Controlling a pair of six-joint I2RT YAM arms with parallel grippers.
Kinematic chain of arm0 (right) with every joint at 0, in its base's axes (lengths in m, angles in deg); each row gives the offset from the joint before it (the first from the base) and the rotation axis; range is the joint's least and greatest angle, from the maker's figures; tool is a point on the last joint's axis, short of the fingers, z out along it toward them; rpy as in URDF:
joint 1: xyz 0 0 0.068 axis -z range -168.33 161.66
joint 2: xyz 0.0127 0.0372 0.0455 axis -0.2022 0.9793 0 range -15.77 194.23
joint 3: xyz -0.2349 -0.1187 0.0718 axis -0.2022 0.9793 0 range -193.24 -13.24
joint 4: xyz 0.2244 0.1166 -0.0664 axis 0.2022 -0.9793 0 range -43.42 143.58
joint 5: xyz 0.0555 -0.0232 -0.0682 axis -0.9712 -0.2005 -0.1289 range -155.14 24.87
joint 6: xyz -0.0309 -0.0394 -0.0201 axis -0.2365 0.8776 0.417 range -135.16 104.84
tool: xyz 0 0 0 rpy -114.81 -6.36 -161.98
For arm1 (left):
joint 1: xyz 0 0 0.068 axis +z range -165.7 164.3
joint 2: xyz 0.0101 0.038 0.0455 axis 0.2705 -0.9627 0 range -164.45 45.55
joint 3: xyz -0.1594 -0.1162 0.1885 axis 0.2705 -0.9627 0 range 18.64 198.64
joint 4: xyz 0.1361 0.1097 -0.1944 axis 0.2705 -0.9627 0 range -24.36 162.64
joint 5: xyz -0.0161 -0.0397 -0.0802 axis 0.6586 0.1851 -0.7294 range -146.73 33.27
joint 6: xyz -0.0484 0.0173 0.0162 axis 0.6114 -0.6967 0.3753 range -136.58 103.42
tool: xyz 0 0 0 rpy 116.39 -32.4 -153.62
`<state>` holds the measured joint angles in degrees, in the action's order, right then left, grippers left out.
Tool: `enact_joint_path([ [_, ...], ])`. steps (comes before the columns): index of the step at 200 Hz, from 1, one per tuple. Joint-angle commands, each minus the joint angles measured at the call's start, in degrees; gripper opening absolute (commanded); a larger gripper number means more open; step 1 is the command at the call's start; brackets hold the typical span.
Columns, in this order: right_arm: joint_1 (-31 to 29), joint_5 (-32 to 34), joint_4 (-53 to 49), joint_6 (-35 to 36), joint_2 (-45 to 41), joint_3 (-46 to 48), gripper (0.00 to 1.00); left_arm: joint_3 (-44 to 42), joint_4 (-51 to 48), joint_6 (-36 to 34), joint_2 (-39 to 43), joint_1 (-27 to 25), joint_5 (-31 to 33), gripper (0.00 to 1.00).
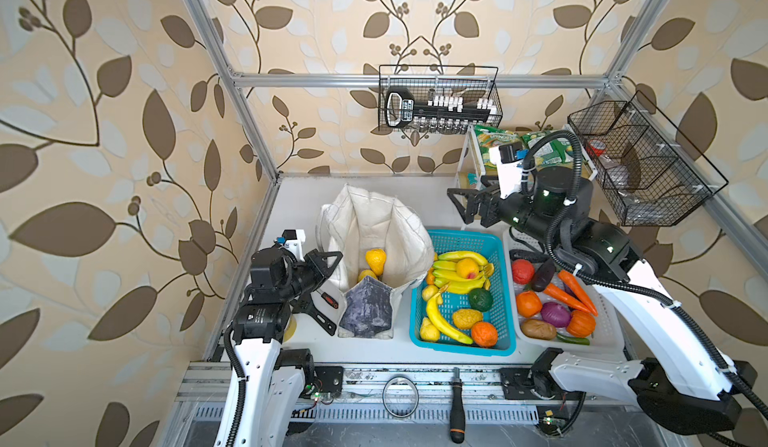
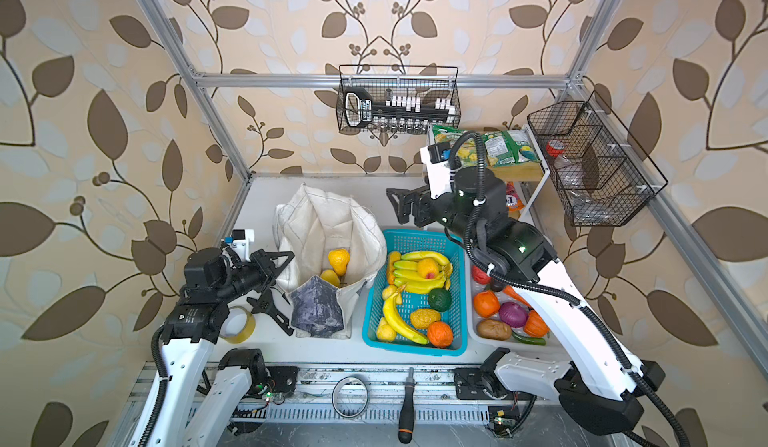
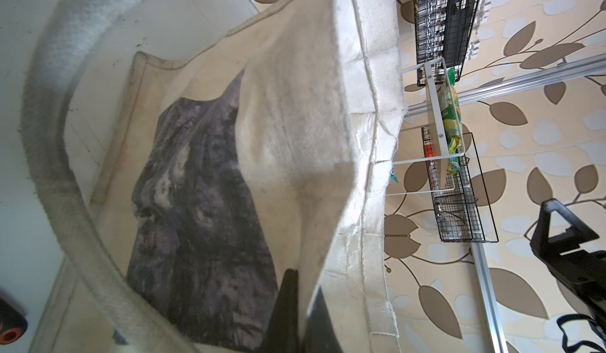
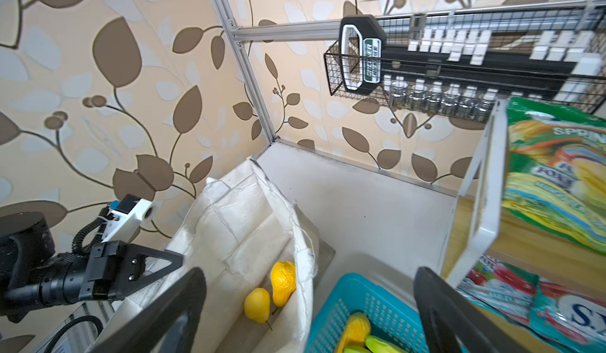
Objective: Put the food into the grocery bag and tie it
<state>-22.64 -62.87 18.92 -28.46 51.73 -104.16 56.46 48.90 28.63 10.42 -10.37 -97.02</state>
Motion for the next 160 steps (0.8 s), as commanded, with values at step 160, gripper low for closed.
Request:
enact_joint_path([
  [160, 33.95, -11.71, -2.24, -7.06, 14.74, -8.96, 0.69, 2.48, 4.18, 1.13, -1.25, 0.30, -0.54, 0.00],
])
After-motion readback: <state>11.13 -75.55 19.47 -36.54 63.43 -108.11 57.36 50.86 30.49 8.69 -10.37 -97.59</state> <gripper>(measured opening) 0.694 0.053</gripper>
